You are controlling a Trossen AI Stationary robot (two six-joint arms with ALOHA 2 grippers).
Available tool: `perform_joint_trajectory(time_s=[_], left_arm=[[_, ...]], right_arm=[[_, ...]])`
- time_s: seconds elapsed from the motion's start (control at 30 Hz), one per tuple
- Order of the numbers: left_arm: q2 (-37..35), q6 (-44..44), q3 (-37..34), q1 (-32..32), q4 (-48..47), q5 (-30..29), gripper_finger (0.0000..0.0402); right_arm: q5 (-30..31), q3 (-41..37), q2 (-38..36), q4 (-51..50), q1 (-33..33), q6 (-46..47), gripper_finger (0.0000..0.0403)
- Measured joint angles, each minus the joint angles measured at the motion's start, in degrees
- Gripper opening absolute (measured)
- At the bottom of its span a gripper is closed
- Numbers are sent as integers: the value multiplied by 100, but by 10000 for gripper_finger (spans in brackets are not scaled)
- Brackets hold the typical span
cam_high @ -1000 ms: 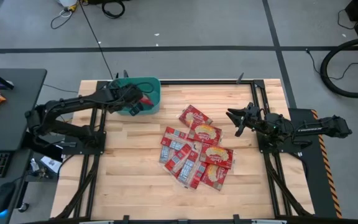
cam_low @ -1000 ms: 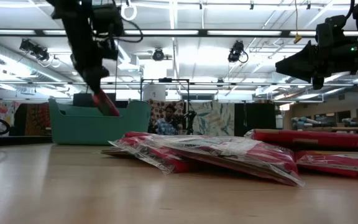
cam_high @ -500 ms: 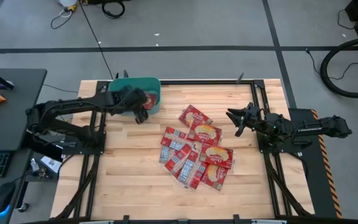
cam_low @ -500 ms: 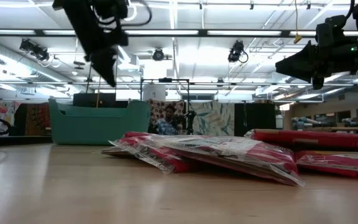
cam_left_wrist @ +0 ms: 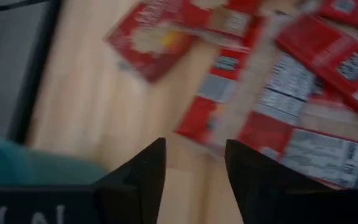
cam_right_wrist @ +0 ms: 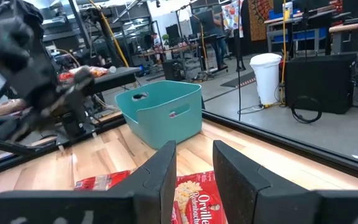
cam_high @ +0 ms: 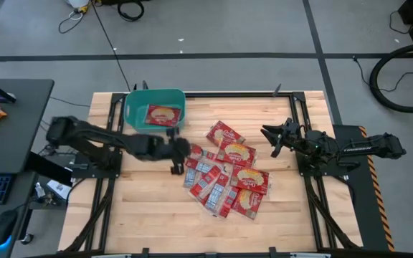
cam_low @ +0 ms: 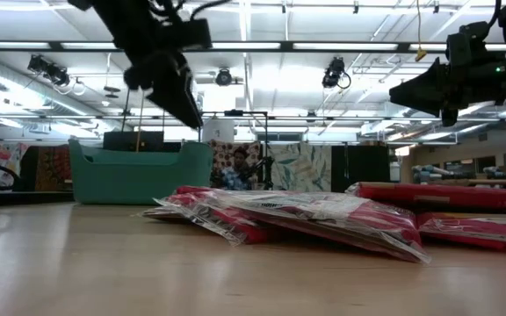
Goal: Sort popcorn bags into baskets
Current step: Put the red popcorn bag into the blue bin
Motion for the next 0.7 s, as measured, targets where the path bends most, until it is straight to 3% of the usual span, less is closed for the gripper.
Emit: perform_joint_trajectory(time_s=[0.2,0.37,0.7], left_arm=[[908,-100,4,-554,610,7,233],[1408,15,224,-857,513,-83,268],[2193,1308,308,-1148,437,-1670,230]], right_arm=[[2,0,11,-1,-2,0,110],[2,0,22,2,-2,0,110],[2,0,26,3,0,1,110]])
